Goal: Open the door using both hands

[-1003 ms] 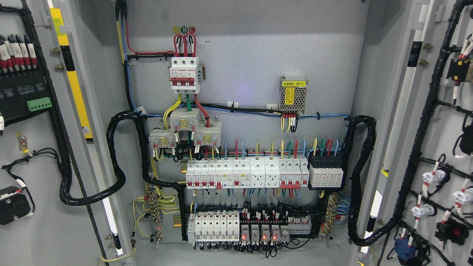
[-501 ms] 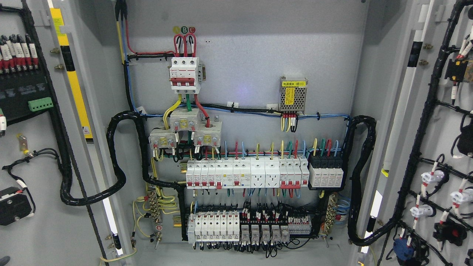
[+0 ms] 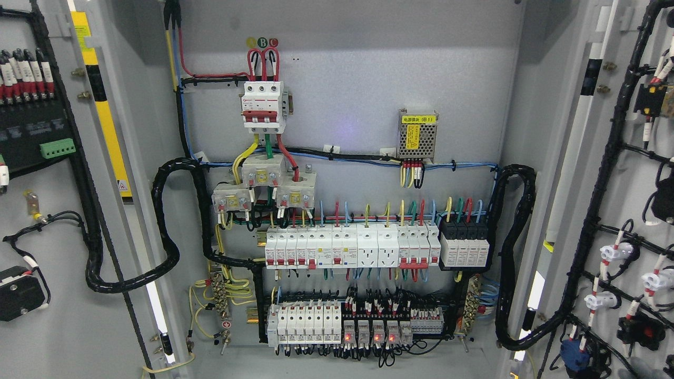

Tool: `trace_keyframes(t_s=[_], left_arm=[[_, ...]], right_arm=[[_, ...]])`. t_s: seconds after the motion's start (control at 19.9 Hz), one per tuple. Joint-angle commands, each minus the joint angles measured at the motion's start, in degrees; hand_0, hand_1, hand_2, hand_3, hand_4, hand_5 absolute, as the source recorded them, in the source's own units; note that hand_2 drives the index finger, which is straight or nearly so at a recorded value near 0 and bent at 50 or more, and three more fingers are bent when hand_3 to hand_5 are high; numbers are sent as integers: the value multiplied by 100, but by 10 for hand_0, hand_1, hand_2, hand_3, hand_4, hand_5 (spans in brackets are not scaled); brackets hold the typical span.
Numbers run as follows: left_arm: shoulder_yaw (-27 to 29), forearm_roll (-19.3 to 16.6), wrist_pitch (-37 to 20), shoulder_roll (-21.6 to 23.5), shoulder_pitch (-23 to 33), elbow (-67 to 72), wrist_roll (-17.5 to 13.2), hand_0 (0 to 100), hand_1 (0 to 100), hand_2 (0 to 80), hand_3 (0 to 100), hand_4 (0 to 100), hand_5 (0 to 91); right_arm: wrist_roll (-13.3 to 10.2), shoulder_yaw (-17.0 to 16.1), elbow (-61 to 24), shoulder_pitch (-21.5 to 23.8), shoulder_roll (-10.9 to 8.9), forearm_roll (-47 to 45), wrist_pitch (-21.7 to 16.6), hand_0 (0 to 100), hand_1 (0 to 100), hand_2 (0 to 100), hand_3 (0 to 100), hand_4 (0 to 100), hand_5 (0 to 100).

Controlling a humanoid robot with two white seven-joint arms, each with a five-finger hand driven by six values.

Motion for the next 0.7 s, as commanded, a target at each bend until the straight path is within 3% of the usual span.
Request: trace_keyframes(t_s=[0.0, 0.25, 0.5, 0.65], left_arm=[[-2219, -1317, -333, -710, 373, 18, 6, 120, 556, 0, 0, 0, 0], [-3187, -1634, -631, -1097, 390, 1915, 585, 120, 556, 0, 0, 0, 0], [-3583, -1731, -711, -1668, 119, 4322, 1648, 120, 556, 0, 0, 0, 0], [-3724, -1731, -711, -1853, -232, 5842, 2543, 120, 556, 0, 0, 0, 0]], right_arm=[[4, 1326, 487, 18, 7, 50, 8, 0, 500, 40, 0, 0, 0], [4, 1618, 2067, 36, 7, 1120, 8, 0, 500, 40, 0, 0, 0], [4, 1636, 3905, -8, 59, 1457, 8, 0, 500, 40, 0, 0, 0], [4, 1609, 4950, -26, 77, 1466, 8, 0, 500, 40, 0, 0, 0]])
